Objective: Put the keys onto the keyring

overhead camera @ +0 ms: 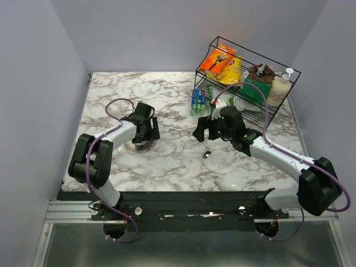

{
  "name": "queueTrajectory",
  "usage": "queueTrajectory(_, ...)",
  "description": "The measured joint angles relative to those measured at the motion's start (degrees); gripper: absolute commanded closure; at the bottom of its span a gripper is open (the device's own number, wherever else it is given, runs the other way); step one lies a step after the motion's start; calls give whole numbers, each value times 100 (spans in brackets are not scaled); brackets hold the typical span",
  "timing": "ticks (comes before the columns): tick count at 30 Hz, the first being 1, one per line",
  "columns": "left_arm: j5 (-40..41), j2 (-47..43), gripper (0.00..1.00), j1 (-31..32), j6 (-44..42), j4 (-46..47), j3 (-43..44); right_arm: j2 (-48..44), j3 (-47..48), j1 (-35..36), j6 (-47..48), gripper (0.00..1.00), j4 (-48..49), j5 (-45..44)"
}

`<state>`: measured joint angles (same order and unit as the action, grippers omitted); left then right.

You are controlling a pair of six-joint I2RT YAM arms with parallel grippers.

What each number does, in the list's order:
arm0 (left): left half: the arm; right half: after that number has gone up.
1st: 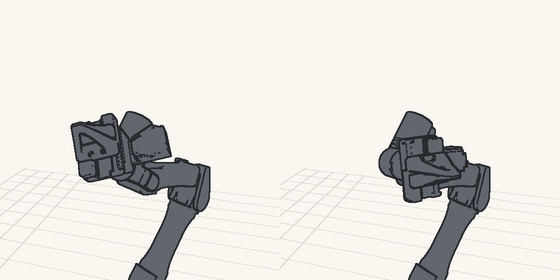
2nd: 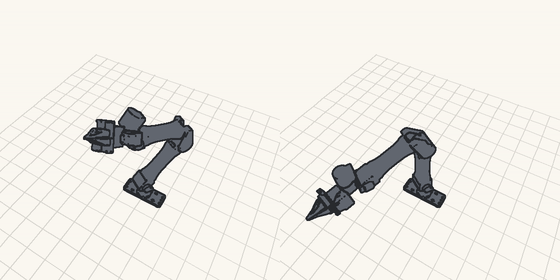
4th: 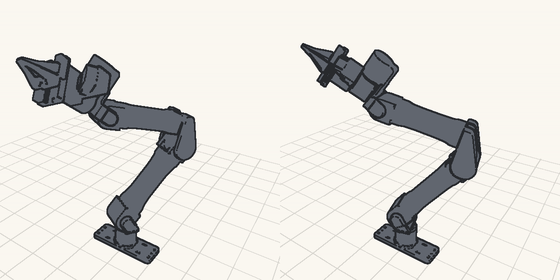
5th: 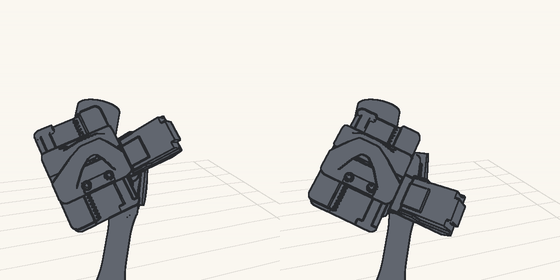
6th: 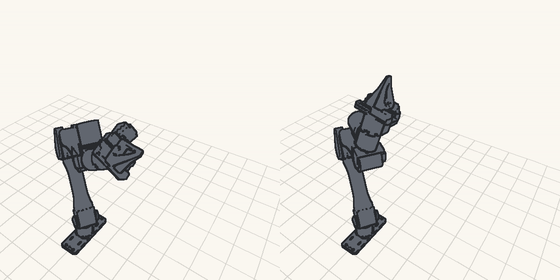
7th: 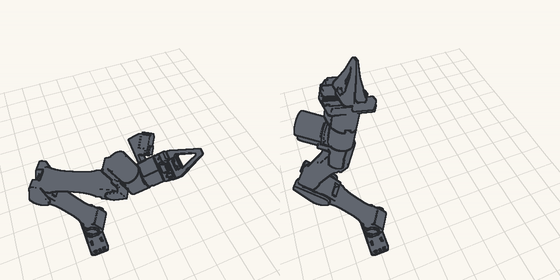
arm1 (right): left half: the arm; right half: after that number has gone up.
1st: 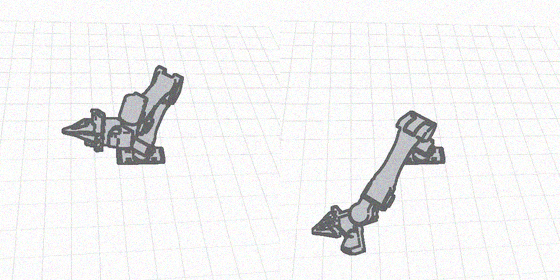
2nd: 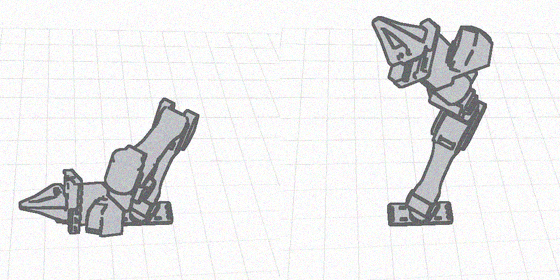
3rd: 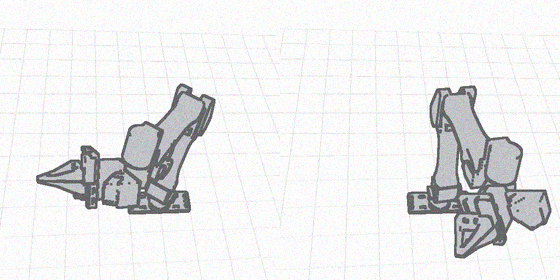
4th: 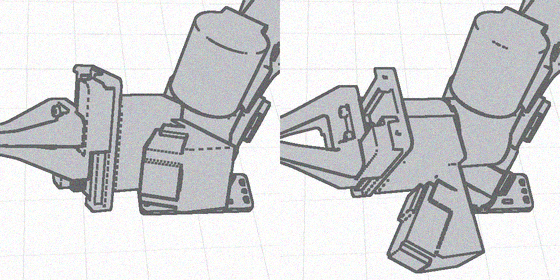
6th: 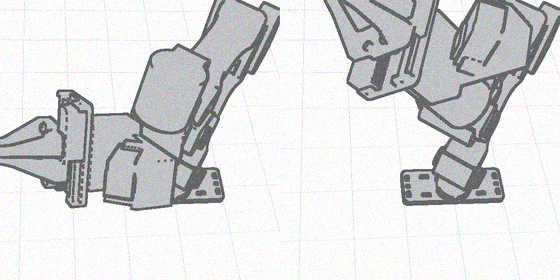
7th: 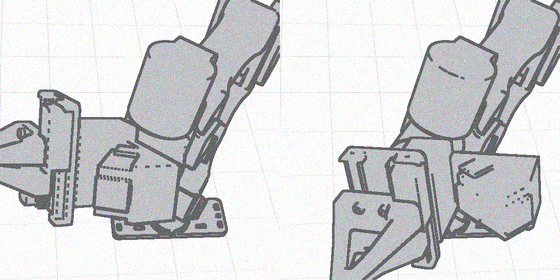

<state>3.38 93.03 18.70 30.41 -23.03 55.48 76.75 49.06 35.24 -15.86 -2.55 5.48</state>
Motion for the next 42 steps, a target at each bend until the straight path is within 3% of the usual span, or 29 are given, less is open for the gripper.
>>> queueTrajectory(24, -278, 341, 23, 437, 33, 579, -2, 9, -138, 0, 4, 0, -61, -2)
queueTrajectory(37, -1095, 396, 17, 892, 260, 1248, -109, 79, -138, 0, 46, 0, -59, 155)
queueTrajectory(42, -1152, 254, 14, 863, 214, 793, 13, 85, -138, 0, 79, 0, -57, 271)
